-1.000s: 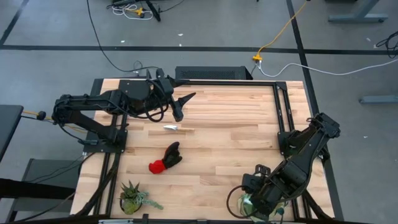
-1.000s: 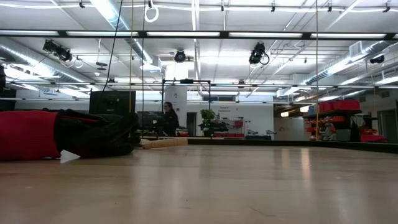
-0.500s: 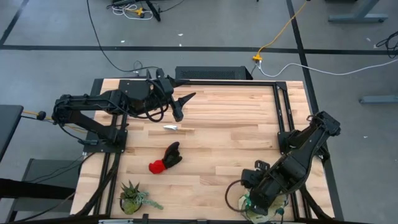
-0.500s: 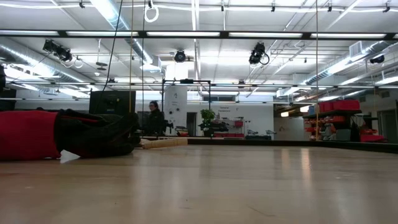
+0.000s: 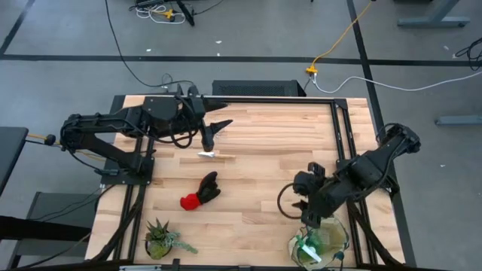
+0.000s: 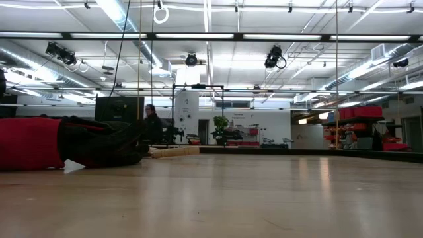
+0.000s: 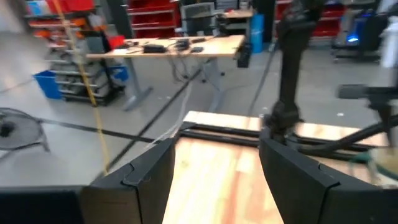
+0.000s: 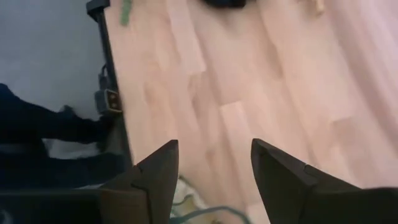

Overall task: Pick & Place Garden tools in Gardening bag
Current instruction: Put the brown hand rake into the gardening bag

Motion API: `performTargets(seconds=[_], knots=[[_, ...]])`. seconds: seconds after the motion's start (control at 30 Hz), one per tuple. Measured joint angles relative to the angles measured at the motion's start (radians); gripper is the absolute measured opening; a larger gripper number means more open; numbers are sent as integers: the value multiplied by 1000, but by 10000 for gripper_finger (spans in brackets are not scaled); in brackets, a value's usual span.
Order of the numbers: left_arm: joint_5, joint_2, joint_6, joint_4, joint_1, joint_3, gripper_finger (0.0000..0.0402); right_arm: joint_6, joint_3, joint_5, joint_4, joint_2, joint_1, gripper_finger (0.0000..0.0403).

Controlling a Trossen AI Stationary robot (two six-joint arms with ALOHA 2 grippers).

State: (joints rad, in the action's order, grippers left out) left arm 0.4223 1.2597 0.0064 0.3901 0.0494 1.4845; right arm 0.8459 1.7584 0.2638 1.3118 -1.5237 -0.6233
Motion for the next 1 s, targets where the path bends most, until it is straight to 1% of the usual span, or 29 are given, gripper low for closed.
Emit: performTargets(seconds=[0.07,0.17,0.33,0.5,0.63,0.8,1.0], knots=[[-44,-5,-20,4,-1,0,241,-42,0,33,6,8,15,201],[-76,-13,-45,40,0,0,241,-102,0,79,19,14,34,202],[-78,-19,-102,136,-1,0,241,-156,0,111,41,17,87,213],[-83,-20,-152,164,-3,0,241,-227,0,114,35,18,132,230],[-87,-20,-154,162,-3,0,241,-289,0,113,33,24,152,243],[-87,-20,-153,158,-8,0,241,-339,0,114,-1,79,193,250],[-94,-20,-152,156,-30,0,241,-419,1,148,-51,171,278,243]])
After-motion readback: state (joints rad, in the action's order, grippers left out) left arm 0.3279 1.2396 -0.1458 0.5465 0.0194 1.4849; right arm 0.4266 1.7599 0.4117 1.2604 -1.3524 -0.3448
